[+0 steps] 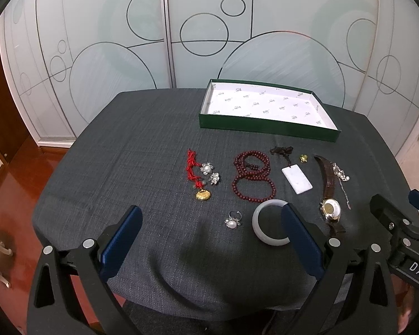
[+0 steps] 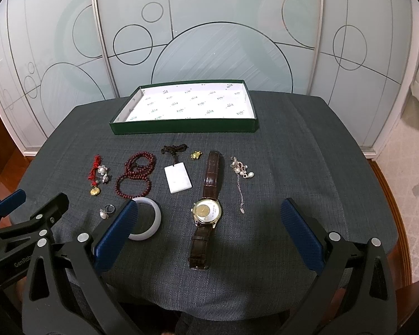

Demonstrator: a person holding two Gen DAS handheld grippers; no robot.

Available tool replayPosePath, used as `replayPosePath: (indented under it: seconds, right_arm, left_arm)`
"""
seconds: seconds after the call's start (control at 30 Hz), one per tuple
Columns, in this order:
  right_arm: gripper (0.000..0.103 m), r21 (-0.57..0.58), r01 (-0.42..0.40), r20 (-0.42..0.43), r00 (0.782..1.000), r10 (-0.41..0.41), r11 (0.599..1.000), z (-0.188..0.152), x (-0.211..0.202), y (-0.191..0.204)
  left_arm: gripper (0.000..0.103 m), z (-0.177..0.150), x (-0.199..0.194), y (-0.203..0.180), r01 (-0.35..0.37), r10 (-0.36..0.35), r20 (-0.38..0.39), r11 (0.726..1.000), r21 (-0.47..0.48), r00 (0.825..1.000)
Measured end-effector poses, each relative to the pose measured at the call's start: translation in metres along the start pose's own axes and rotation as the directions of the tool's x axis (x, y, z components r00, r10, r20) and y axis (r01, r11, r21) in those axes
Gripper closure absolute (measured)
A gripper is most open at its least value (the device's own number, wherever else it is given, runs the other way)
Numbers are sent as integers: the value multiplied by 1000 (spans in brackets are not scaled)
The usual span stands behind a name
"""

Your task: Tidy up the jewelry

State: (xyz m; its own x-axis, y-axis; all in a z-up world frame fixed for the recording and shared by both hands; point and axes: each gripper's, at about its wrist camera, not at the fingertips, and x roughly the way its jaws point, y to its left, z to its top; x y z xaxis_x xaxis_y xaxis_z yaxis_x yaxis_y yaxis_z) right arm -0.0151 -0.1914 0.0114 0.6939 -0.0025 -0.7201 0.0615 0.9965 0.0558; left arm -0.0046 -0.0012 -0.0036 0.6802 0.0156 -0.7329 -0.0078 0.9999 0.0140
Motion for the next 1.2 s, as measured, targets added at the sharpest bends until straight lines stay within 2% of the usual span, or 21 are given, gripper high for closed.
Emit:
replayPosePath:
  seconds: [1.03,1.2]
  right_arm:
    - [2,-2,4,-9,1000,-4,1000,-1,4,0]
    - [2,7,15,-23,1000,-15,1000,-4,12,-5]
  left_arm:
    - [5,3,2,1,-6,6,-6,1000,0,1000]
    - [5,2,13,8,-9,9,-26,1000,-17,1000]
